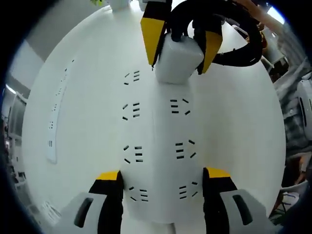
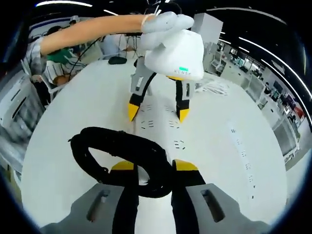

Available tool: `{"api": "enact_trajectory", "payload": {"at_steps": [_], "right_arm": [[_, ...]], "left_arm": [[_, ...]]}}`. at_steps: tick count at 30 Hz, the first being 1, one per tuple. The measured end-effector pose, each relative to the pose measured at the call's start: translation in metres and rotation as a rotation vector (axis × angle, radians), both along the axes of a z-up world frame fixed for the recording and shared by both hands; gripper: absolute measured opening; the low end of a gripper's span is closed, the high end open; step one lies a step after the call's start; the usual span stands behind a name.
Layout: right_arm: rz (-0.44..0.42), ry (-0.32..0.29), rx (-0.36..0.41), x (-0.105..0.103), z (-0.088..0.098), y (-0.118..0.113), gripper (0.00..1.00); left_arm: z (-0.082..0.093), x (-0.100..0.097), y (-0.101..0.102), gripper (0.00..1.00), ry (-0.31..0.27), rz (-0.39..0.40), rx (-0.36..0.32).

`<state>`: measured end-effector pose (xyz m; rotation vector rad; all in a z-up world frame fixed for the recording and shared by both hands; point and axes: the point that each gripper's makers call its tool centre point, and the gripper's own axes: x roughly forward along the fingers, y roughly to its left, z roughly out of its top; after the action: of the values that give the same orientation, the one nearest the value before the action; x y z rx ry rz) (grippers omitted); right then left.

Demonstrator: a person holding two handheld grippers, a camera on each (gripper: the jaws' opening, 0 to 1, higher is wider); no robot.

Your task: Straighten the power strip on the desk, plug the charger into it

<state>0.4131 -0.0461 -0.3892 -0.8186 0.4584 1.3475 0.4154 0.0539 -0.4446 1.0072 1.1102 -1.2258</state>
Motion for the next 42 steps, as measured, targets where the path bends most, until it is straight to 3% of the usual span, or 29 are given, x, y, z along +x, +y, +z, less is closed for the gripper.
{"api": "enact_trajectory", "payload": {"at_steps": [8,15,19,23,32,36,42], "right_arm": [[0.009,0.014,0.011,0.002,0.0,0.002,0.22],[-0.012,0.001,-0.022,0.003,0.0,0.002,0.23],[-0.019,0.017,0.005,0.005,0.001,0.002,0.23],[-0.021,0.009,-0.008,0.008,0.001,0.003,0.24],[-0.023,-0.006,0.051,0.008,0.002,0.002,0.26],[-0.041,-0.022,0.076,0.009,-0.002,0.0,0.37],[-0.068,-0.039,0.142,0.011,0.009,-0.003,0.54]], "left_arm": [[-0.001,0.0,0.0,0.66,0.0,0.006,-0.017],[-0.001,0.001,-0.001,0.67,0.001,0.009,0.033],[0.0,0.005,0.003,0.67,0.0,0.011,0.048],[0.0,0.004,0.001,0.68,-0.008,-0.017,0.026],[0.004,0.003,0.001,0.67,-0.087,0.076,-0.045],[0.006,0.005,0.003,0.67,-0.124,0.082,-0.087],[0.007,0.006,0.002,0.69,-0.162,0.101,-0.12]]}}
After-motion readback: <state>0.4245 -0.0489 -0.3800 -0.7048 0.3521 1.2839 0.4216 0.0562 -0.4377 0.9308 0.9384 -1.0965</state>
